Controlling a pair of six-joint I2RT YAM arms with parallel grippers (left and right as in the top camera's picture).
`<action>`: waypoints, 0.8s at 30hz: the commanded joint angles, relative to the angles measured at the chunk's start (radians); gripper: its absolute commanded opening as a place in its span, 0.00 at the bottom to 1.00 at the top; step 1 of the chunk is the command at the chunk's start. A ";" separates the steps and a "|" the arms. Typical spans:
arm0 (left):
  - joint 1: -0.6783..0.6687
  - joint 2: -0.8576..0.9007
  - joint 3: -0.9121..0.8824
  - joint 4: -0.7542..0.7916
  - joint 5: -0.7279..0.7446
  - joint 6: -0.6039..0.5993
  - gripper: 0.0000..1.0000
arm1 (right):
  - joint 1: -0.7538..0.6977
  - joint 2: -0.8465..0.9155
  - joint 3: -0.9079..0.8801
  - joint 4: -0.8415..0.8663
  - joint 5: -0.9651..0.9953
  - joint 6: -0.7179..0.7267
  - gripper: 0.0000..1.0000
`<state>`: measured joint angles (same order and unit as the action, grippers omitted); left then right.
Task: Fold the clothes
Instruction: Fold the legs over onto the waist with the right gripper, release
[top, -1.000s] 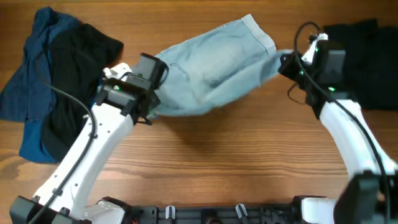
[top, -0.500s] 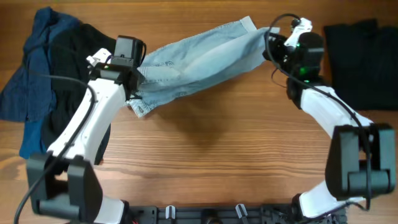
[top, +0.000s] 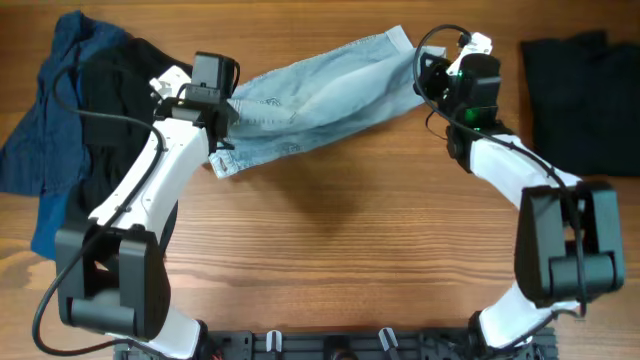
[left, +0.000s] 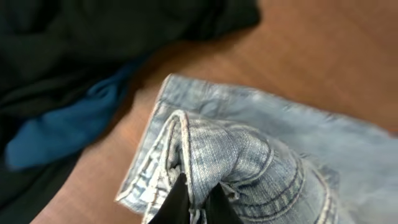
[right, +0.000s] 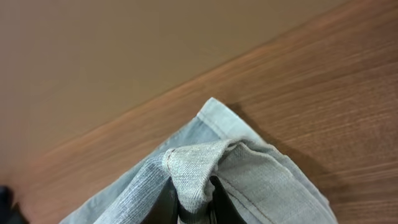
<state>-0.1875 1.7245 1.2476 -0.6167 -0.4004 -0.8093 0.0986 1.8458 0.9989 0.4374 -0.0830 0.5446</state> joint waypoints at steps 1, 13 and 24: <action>0.007 0.033 -0.007 0.081 -0.041 0.018 0.21 | 0.004 0.082 0.023 0.077 0.039 0.030 0.07; 0.007 0.068 -0.003 0.263 -0.077 0.108 1.00 | 0.018 0.152 0.087 0.200 -0.085 -0.008 0.99; 0.005 -0.081 -0.002 0.086 0.075 0.207 1.00 | 0.026 0.101 0.328 -0.340 -0.344 -0.335 0.99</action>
<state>-0.1875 1.7016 1.2469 -0.5022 -0.3927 -0.6735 0.1154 1.9831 1.2572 0.1730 -0.3145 0.3927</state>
